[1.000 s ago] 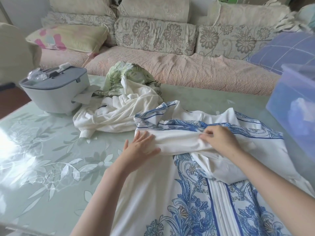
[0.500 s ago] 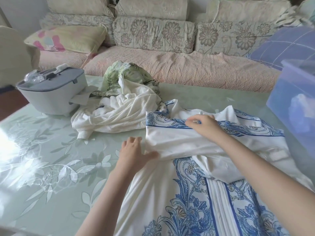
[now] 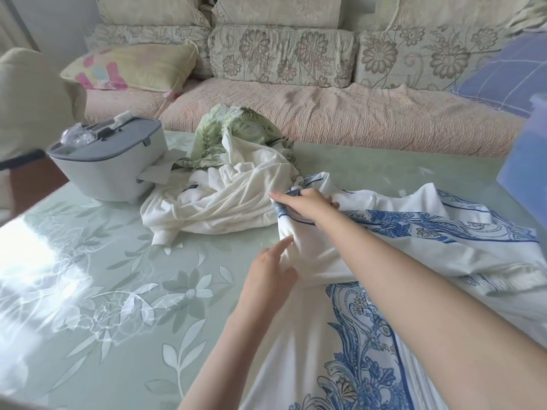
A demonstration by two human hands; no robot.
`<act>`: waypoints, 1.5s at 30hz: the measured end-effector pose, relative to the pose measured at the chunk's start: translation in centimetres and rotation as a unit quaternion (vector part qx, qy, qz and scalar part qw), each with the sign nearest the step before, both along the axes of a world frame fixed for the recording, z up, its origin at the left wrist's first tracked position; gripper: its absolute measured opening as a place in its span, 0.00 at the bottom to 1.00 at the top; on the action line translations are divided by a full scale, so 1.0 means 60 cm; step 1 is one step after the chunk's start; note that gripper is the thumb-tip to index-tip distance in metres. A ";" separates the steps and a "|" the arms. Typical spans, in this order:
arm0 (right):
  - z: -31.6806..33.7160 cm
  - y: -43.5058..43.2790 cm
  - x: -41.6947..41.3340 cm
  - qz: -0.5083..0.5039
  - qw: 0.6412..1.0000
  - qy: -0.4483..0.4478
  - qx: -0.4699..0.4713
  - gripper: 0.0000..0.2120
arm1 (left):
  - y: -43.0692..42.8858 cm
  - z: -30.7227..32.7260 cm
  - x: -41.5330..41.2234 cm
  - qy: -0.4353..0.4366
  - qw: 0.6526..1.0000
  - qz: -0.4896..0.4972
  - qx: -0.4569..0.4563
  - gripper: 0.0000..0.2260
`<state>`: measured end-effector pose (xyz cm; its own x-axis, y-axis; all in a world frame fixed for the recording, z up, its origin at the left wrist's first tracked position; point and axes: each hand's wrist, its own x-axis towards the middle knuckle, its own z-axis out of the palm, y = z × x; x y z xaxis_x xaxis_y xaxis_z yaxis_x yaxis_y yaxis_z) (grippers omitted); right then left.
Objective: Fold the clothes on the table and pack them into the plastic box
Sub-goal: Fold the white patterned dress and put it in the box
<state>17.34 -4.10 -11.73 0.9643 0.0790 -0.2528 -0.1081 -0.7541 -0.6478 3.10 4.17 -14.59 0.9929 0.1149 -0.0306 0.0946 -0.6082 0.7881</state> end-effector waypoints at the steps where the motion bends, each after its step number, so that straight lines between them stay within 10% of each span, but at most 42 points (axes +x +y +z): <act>1: -0.002 0.006 -0.001 0.004 1.000 -0.020 0.001 0.39 | -0.001 0.001 0.000 -0.005 1.000 -0.005 0.004 0.29; 6: -0.019 0.024 -0.011 0.052 0.993 -0.095 -0.050 0.37 | -0.006 0.000 0.000 -0.020 1.000 -0.010 0.012 0.31; 8: -0.022 0.019 -0.009 0.064 0.984 -0.162 -0.041 0.13 | -0.008 0.001 -0.002 -0.020 0.999 -0.014 0.028 0.32; 16: 0.003 0.002 0.039 0.023 0.921 -0.063 0.383 0.17 | 0.009 -0.003 -0.002 0.059 0.996 0.068 0.010 0.25; 23: -0.020 -0.020 0.058 0.039 0.958 -0.233 0.162 0.09 | 0.018 -0.004 0.001 0.086 0.984 0.109 0.113 0.16; 30: -0.050 -0.131 0.055 0.096 0.988 -0.121 -0.024 0.10 | 0.029 -0.019 0.011 -0.025 0.979 0.084 0.186 0.19; 36: -0.033 -0.253 0.029 0.024 0.978 -0.207 0.010 0.08 | 0.049 -0.006 0.049 -0.171 0.971 0.078 0.152 0.25; 45: -0.050 -0.343 -0.001 0.011 0.977 -0.169 -0.128 0.15 | 0.020 0.046 0.233 -0.113 0.856 -0.217 0.455 0.26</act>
<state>17.26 -24.68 -14.75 0.9949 0.0765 0.0661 0.0977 -0.8958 -0.4335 17.08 5.34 -11.81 0.9166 -0.3929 0.0743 -0.3889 -0.9191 -0.0626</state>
